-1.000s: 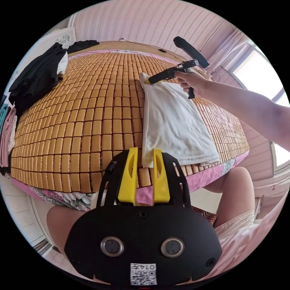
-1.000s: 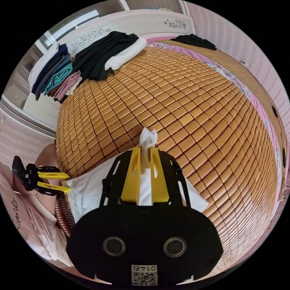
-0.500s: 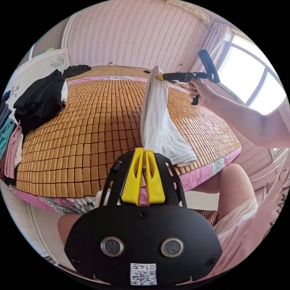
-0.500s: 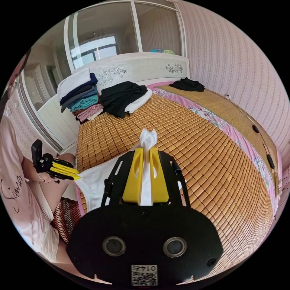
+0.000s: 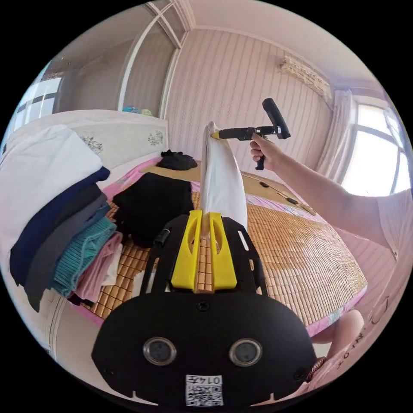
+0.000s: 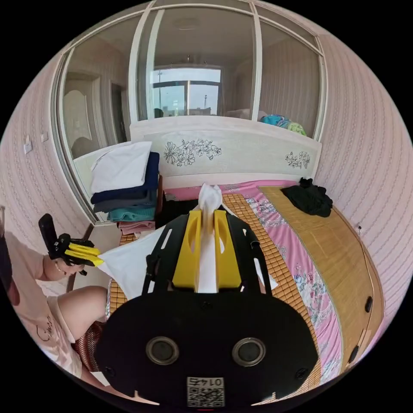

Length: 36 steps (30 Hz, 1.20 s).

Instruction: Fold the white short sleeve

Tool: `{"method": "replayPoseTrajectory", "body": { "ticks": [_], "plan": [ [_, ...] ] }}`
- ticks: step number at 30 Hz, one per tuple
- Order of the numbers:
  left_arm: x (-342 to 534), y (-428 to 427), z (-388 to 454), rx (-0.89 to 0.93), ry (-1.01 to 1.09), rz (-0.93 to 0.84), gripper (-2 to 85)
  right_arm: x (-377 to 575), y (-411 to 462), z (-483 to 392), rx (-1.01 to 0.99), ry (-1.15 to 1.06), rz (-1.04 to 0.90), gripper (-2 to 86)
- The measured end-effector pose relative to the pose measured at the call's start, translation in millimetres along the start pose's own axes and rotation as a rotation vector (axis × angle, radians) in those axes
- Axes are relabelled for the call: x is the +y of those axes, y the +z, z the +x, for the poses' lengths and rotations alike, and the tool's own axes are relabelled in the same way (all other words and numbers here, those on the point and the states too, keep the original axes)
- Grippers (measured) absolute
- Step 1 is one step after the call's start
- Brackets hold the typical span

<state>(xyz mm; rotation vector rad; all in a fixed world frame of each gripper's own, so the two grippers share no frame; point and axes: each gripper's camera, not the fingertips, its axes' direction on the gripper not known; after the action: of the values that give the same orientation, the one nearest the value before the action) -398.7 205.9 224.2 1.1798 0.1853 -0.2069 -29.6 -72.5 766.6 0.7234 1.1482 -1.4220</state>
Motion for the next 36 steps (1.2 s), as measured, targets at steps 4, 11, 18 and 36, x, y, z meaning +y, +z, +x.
{"method": "replayPoseTrajectory", "body": {
  "ticks": [4,11,18,36],
  "plan": [
    [-10.6,20.1,-69.5,-0.252,-0.135,-0.091,9.9,-73.8,116.2,-5.3,0.108,0.116,-0.254,12.9],
    [68.6,70.4,-4.4,-0.282,-0.108,-0.577,12.3,33.4,77.2,-71.5,0.131,0.160,-0.351,23.6],
    [84.7,72.2,144.2,-0.052,-0.276,-0.748,8.2,196.9,-74.6,-193.2,0.296,0.503,-0.422,28.0],
    [34.1,-49.8,501.2,-0.396,0.114,-0.348,-0.7,269.0,-302.1,-363.4,1.003,1.229,-0.434,9.2]
  ]
}}
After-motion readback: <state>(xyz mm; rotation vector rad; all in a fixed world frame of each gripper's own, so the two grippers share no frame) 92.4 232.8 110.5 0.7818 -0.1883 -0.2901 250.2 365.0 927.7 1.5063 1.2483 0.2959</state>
